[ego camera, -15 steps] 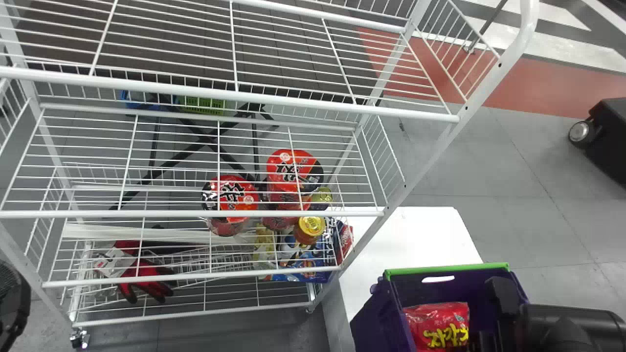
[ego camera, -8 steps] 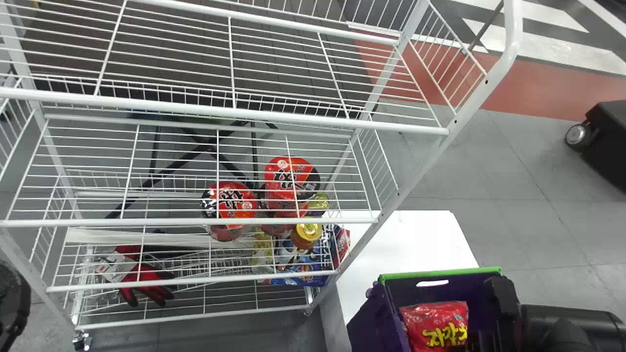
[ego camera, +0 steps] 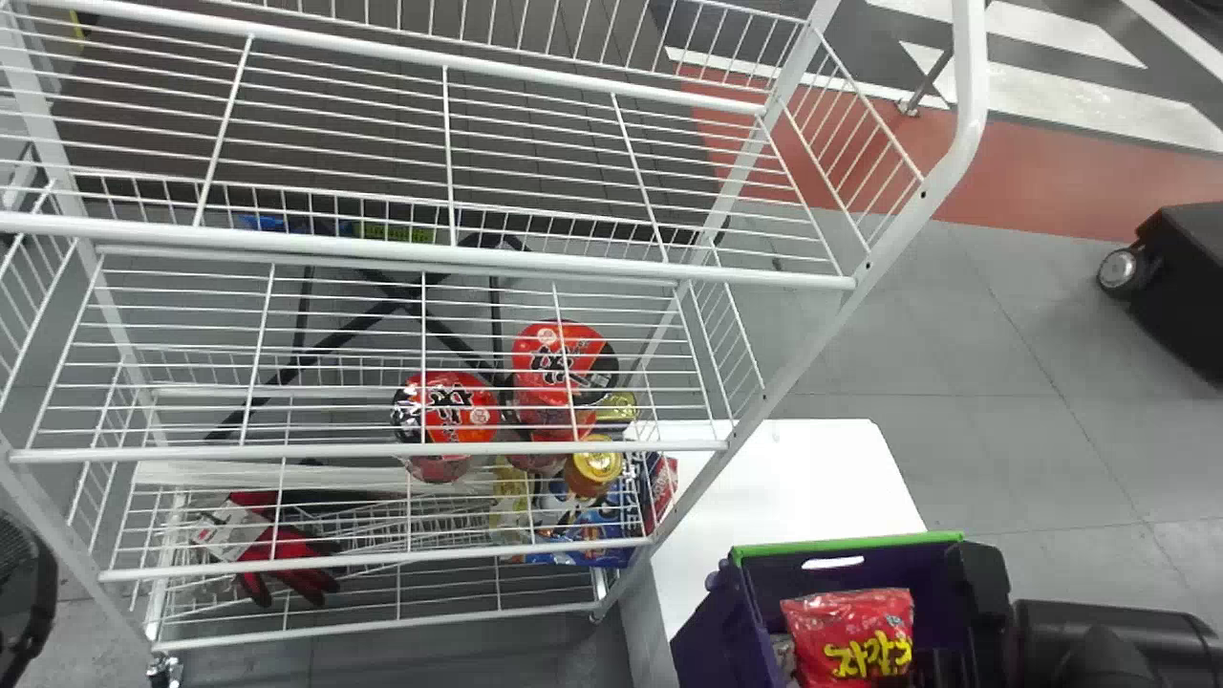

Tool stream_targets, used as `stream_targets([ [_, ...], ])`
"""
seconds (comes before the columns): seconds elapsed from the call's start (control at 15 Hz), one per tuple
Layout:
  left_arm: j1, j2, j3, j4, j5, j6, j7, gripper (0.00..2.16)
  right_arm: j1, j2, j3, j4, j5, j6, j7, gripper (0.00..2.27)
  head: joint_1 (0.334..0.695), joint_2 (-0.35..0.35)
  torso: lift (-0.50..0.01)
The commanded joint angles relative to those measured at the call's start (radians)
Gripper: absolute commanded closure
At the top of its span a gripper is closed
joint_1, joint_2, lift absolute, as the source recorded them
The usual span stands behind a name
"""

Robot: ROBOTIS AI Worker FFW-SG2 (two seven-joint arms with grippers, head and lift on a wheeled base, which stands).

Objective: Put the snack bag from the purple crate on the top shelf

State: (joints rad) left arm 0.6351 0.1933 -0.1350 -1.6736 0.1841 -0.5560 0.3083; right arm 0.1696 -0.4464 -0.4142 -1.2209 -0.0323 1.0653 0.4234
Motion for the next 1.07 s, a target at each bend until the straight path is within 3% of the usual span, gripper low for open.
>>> stream_targets([
  [0.0,0.000,-0.002,0.000,0.000,0.000,0.000,0.000,0.06,0.002,0.000,0.000,0.000,-0.001,-0.001,0.000,2.22,0.695,-0.350,-0.199],
  [1.0,-0.003,-0.002,0.000,0.000,0.000,0.000,0.000,0.06,0.002,0.000,0.000,0.001,0.000,-0.014,0.000,2.22,0.695,-0.350,-0.140],
])
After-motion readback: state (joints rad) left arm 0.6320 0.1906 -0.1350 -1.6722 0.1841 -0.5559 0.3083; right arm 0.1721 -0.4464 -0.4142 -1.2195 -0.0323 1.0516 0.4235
